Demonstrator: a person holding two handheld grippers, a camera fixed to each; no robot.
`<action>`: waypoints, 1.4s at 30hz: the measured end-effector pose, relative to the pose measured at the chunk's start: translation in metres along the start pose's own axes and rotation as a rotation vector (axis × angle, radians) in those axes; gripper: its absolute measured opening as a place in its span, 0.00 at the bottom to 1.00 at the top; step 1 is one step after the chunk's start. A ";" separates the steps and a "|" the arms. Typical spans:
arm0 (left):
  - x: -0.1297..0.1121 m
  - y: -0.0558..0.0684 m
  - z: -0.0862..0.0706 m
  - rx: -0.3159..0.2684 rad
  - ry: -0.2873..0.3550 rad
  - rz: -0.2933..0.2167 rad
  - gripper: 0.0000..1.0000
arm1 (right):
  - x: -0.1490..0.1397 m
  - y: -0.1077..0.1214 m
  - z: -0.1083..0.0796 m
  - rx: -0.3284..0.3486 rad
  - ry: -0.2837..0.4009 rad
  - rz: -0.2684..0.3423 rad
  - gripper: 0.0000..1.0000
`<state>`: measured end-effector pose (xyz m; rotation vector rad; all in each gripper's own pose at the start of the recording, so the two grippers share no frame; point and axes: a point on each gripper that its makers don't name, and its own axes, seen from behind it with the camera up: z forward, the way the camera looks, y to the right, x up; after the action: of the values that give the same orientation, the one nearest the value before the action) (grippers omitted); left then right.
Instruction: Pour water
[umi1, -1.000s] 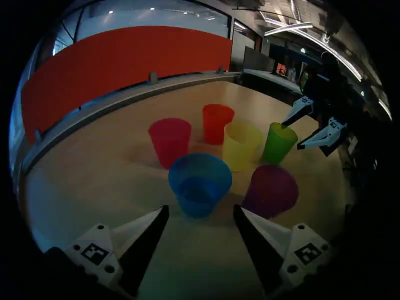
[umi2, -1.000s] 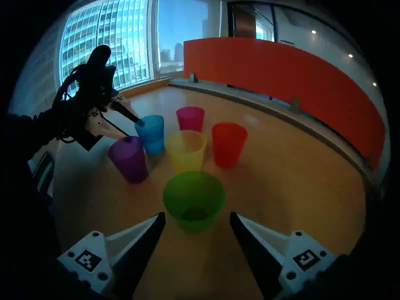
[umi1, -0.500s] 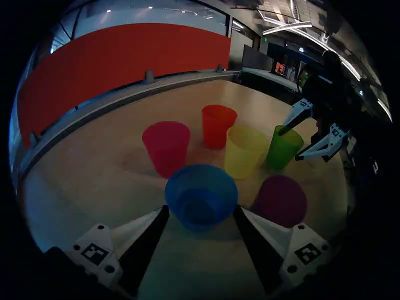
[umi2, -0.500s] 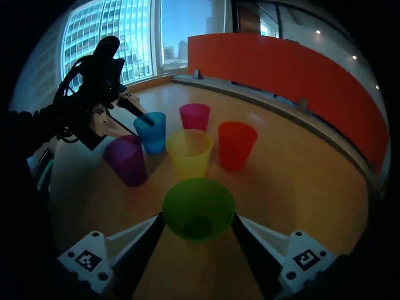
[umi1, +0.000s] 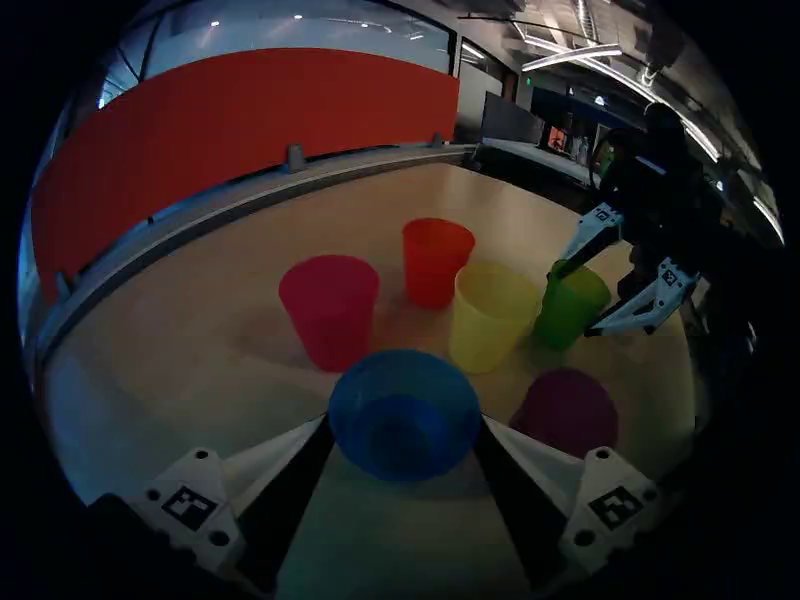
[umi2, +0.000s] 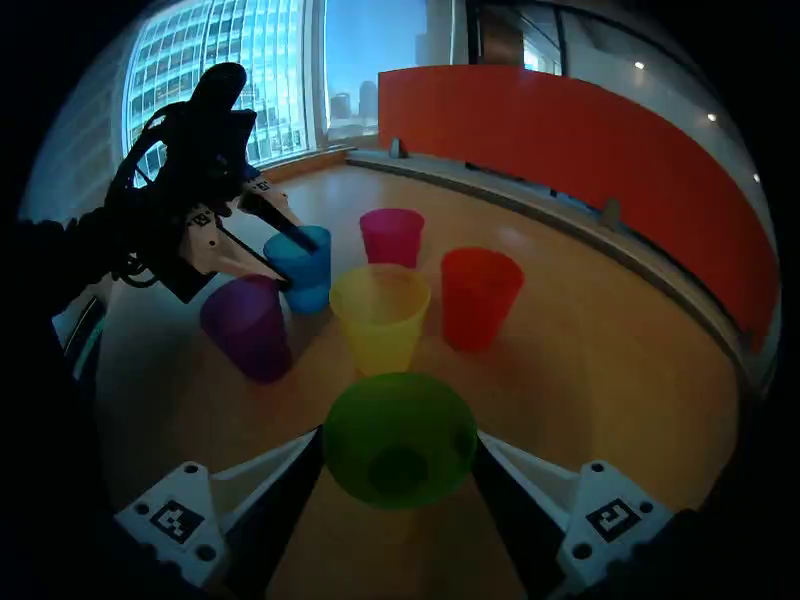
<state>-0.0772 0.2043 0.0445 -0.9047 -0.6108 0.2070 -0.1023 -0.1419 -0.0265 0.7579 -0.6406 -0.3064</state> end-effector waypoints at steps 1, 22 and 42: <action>0.000 0.000 0.000 -0.001 0.000 0.001 0.96 | 0.000 0.000 0.000 0.001 0.000 0.001 1.00; -0.005 -0.001 0.002 0.001 -0.015 0.009 0.85 | 0.002 0.001 0.000 0.003 0.004 0.006 0.92; 0.016 0.001 -0.024 0.015 0.044 -0.004 0.84 | 0.030 -0.006 -0.019 0.009 0.069 0.004 0.92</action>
<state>-0.0508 0.1955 0.0393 -0.8908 -0.5695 0.1870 -0.0671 -0.1496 -0.0284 0.7729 -0.5791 -0.2728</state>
